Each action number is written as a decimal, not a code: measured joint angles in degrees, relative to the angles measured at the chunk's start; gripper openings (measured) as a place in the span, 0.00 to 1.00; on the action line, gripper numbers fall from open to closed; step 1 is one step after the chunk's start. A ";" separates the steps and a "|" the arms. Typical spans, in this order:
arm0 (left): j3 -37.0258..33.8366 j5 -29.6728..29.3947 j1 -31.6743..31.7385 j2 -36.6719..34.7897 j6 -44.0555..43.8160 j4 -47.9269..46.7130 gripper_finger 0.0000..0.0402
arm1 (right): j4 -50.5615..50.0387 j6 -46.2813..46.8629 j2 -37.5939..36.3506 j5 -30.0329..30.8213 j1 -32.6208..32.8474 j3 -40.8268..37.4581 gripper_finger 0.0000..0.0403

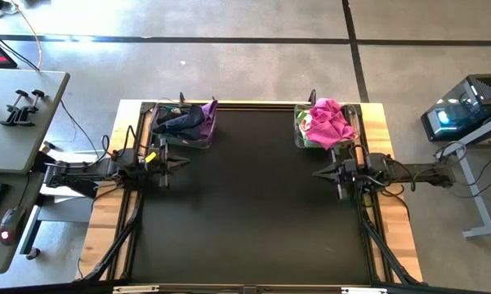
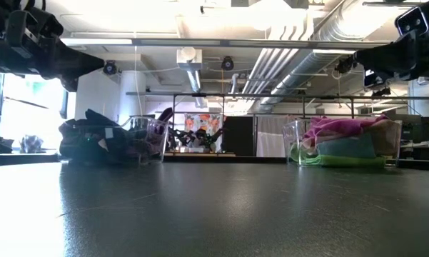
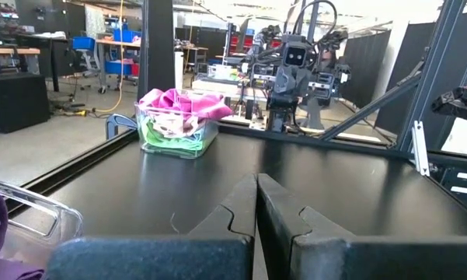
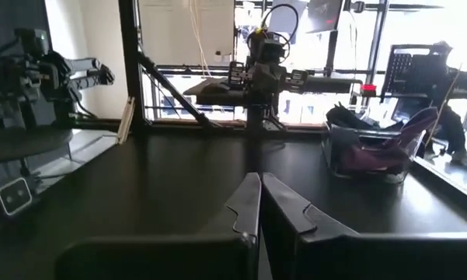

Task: Sort towels by color in basket
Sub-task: Return to Home Position

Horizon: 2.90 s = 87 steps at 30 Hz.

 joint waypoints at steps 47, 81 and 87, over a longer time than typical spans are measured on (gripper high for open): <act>0.00 0.00 -0.01 0.00 0.00 0.00 0.00 | -0.13 1.97 0.80 0.00 0.00 0.00 0.00; 0.00 0.00 0.00 0.00 0.02 0.00 0.00 | -0.13 1.97 0.82 0.00 0.00 0.00 0.00; 0.00 0.02 -0.01 0.00 0.00 0.00 0.00 | -0.15 1.95 0.82 0.00 0.00 0.00 0.00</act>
